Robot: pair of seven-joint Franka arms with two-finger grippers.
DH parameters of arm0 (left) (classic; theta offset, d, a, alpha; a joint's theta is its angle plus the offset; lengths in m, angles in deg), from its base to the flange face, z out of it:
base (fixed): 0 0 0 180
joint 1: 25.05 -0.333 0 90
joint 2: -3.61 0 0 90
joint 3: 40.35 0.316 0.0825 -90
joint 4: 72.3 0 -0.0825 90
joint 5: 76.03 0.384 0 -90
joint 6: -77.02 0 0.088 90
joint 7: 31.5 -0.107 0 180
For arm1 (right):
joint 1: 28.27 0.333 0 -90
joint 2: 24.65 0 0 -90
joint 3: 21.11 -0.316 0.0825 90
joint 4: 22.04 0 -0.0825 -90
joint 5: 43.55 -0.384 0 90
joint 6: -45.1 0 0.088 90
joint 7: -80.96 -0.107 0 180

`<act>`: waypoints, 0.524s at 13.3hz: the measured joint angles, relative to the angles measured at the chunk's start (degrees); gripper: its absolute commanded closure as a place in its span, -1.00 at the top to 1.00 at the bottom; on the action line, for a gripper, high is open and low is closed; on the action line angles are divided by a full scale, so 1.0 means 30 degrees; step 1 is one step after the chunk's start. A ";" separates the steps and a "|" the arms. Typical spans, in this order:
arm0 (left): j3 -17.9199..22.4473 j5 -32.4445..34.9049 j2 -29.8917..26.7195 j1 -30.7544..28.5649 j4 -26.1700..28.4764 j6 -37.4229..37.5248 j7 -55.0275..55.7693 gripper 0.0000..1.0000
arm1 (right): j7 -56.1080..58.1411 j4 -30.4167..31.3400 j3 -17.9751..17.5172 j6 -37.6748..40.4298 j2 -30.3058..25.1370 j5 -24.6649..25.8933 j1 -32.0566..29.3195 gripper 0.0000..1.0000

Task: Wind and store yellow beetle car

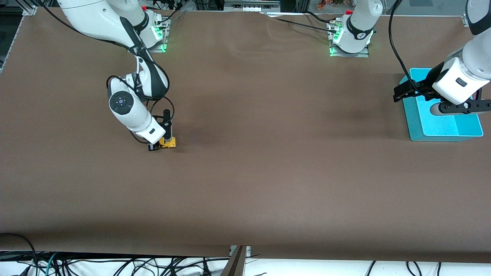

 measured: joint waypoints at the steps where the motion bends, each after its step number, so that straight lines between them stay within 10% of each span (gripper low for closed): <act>1: -0.0001 0.0000 0.0000 0.0001 0.0000 0.0000 0.0000 1.00 | 0.0000 -0.0017 -0.0054 -0.0033 0.0064 0.0000 0.0046 -0.55; 7: 0.0000 0.0000 0.0002 -0.0003 0.0000 0.0000 0.0000 1.00 | 0.0047 -0.0020 -0.0034 0.0027 0.0064 0.0000 -0.0114 -0.55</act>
